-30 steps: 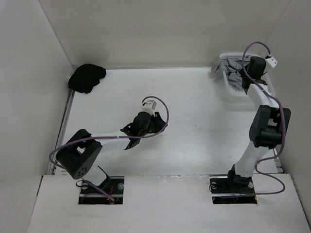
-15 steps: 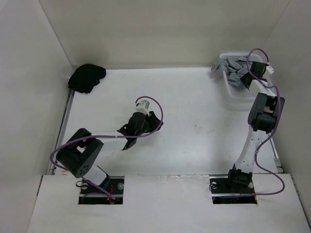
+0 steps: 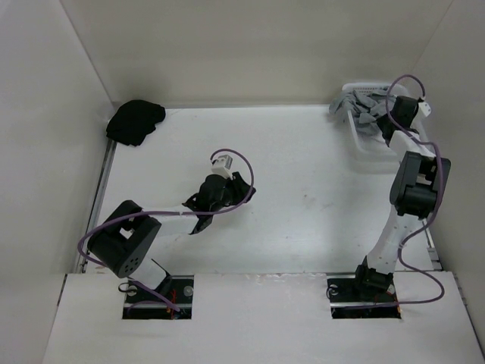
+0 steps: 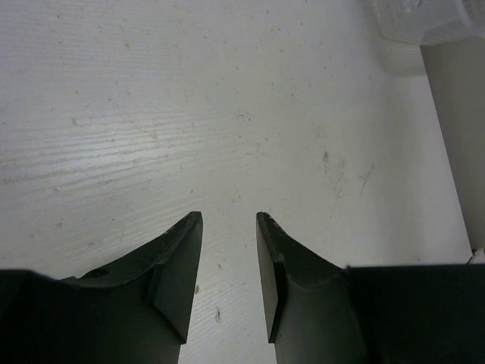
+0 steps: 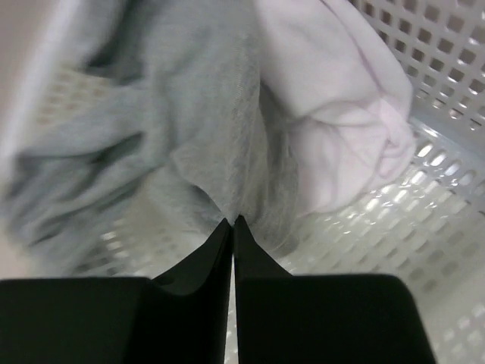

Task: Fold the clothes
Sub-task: Grab the tank top from the pile, then move the tank top to the center of the board

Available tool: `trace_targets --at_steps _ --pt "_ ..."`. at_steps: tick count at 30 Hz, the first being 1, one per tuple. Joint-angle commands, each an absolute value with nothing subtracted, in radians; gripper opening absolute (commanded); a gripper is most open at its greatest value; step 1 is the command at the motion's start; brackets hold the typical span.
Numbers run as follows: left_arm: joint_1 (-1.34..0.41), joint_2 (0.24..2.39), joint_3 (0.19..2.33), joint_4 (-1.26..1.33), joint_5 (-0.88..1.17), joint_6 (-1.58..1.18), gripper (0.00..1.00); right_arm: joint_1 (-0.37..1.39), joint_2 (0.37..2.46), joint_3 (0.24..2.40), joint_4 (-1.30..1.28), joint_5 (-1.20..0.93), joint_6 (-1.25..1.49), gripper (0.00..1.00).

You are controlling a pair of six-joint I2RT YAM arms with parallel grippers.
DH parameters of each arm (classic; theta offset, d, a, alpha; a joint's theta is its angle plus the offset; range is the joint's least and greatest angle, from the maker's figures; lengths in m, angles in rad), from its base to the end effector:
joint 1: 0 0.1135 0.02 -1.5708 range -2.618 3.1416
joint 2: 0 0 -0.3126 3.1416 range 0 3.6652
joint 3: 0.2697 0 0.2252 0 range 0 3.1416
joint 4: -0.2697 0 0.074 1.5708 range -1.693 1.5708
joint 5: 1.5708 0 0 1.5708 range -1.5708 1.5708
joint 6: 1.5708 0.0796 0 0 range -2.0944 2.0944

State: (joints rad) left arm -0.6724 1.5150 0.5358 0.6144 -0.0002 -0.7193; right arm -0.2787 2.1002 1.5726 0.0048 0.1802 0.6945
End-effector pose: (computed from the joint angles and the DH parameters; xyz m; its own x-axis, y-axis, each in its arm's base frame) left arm 0.2479 -0.1974 0.2241 -0.6202 -0.3483 -0.7028 0.2846 0.7350 -0.6154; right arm 0.5033 -0.1589 0.2498 -0.1001 0.6835 -0.7230 0.6299 0.6060 0.4858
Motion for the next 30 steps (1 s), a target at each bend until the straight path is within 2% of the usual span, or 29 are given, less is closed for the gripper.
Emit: trace_targets --at_steps 1,10,16,19,22,25,27,30 --pt "-0.67 1.514 0.519 0.689 0.024 -0.73 0.33 -0.248 1.881 1.554 0.207 0.135 0.706 0.04" --pt "-0.605 1.47 0.46 0.745 0.047 -0.791 0.33 -0.043 1.493 1.509 0.235 0.101 0.678 0.03" --pt "-0.507 1.416 0.405 0.762 0.06 -0.854 0.33 0.151 1.338 1.621 0.127 0.095 0.626 0.04" --pt "-0.447 1.355 0.374 0.753 0.058 -0.874 0.33 0.261 1.27 1.599 0.112 0.095 0.6 0.05" --pt "-0.381 1.292 0.342 0.739 0.054 -0.897 0.34 0.396 1.188 1.426 0.124 0.097 0.61 0.08" --pt "-0.305 1.218 0.299 0.727 0.054 -0.945 0.35 0.597 1.149 1.113 0.19 0.11 0.67 0.1" --pt "-0.279 1.187 0.279 0.727 0.048 -0.959 0.35 0.71 1.195 0.982 0.219 0.091 0.704 0.1" --pt "-0.252 1.164 0.259 0.727 0.032 -0.976 0.36 0.83 1.307 0.908 0.189 0.035 0.707 0.1"
